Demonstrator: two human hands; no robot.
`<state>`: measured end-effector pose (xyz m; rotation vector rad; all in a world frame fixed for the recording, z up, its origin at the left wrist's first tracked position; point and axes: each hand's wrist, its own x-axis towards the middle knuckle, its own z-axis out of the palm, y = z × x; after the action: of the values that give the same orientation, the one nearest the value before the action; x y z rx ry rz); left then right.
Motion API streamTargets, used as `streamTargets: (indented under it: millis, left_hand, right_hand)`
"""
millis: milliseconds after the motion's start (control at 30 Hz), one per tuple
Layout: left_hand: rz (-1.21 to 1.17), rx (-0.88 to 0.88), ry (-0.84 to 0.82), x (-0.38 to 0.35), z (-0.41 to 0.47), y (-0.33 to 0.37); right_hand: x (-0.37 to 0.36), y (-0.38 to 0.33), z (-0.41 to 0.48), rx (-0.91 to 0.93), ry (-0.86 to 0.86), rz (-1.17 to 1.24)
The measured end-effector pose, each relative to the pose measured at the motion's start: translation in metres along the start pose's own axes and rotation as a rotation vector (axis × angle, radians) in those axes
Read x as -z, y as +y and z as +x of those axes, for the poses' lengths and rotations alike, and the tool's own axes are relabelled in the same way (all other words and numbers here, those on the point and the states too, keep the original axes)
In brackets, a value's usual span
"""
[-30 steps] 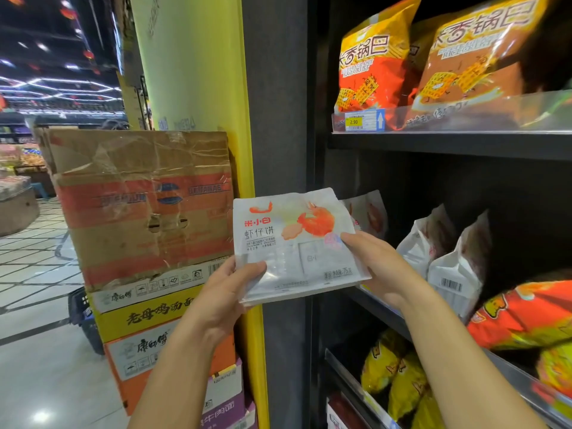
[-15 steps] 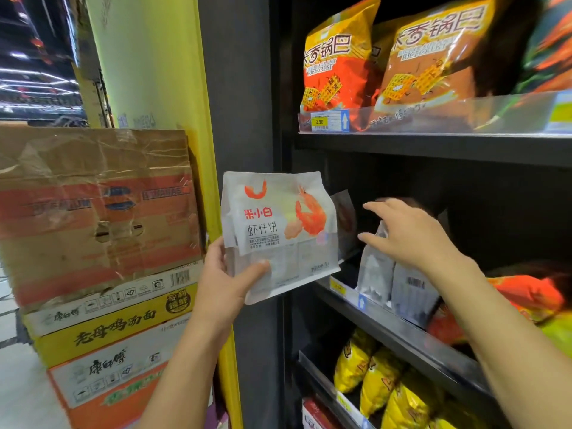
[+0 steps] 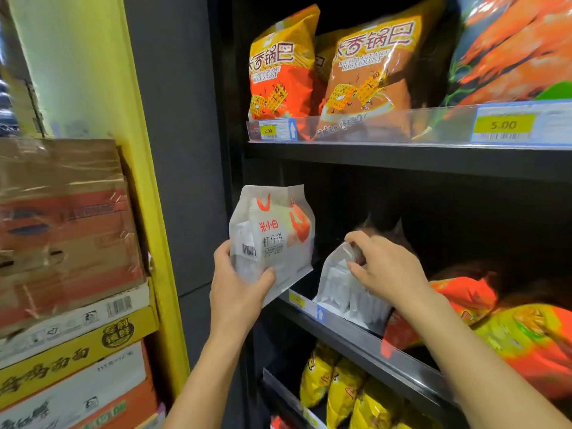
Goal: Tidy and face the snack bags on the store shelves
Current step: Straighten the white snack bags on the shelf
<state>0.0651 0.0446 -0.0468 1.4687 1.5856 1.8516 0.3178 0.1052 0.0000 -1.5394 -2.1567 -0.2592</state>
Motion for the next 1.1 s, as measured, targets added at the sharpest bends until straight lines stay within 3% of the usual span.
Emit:
streamTargets:
  millis: [467, 1100]
  left_hand:
    - [0.005, 0.03, -0.096, -0.088, 0.04, -0.019]
    - [0.323, 0.137, -0.077, -0.121, 0.062, -0.081]
  right_hand:
    - [-0.01, 0.006, -0.003, 0.0, 0.026, -0.02]
    - [-0.011, 0.005, -0.005, 0.043, 0.04, -0.025]
